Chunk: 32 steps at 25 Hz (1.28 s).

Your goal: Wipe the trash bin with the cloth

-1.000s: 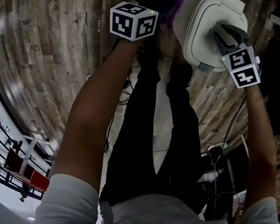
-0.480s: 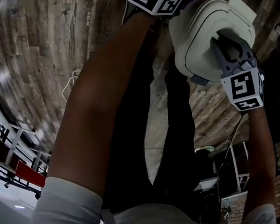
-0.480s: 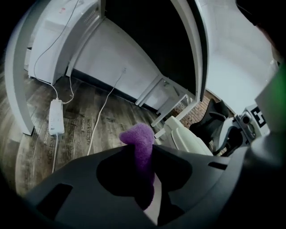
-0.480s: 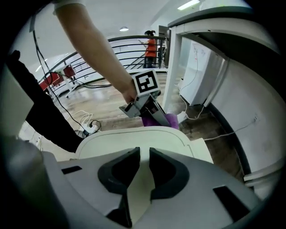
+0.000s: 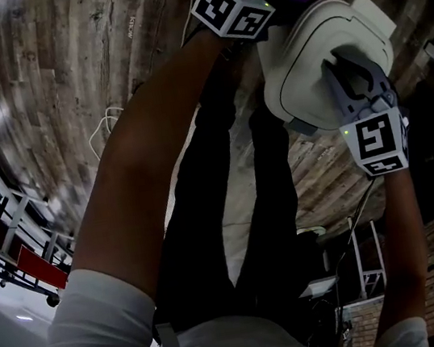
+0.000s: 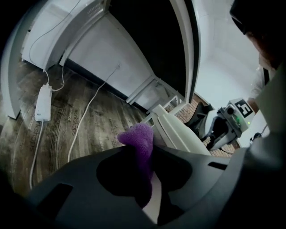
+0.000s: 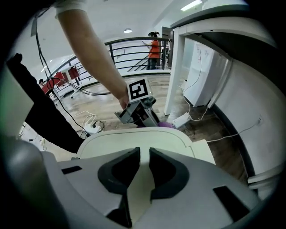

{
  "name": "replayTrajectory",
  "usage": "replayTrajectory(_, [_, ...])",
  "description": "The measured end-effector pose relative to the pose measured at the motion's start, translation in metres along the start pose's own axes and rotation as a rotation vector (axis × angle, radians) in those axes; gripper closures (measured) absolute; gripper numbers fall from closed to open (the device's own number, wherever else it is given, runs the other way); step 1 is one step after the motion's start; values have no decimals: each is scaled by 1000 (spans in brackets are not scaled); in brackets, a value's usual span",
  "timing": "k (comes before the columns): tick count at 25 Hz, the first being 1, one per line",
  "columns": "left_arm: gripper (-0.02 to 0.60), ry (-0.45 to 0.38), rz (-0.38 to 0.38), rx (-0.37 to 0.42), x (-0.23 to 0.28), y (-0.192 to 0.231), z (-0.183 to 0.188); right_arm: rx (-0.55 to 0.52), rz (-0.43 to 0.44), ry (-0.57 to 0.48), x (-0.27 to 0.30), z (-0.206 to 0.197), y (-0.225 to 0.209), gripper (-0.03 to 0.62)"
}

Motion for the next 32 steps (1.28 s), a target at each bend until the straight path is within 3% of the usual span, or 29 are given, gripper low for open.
replayTrajectory(8, [494,33,-52,13,-23,-18,-43,58,0,-7,1,-1,-2,522])
replayTrajectory(19, [494,49,-9,34,-42,-50,-111,69,-9,-1,1,-1,-2,522])
replayTrajectory(27, [494,57,35,59,-49,-70,-141,63,-18,-3,1,0,-1,522])
replayTrajectory(32, [494,133,31,98,-53,-85,-168,55,-19,-5,1,-1,-1,522])
Point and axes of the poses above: the fingertips, and each gripper's own axes: x forward along the fingers, y to its left, z out of its top, the point moved 7 cm from there along -x, backward along the fingers, and after that the axes turned 5 degrees about -z, right-handed, at the moved point
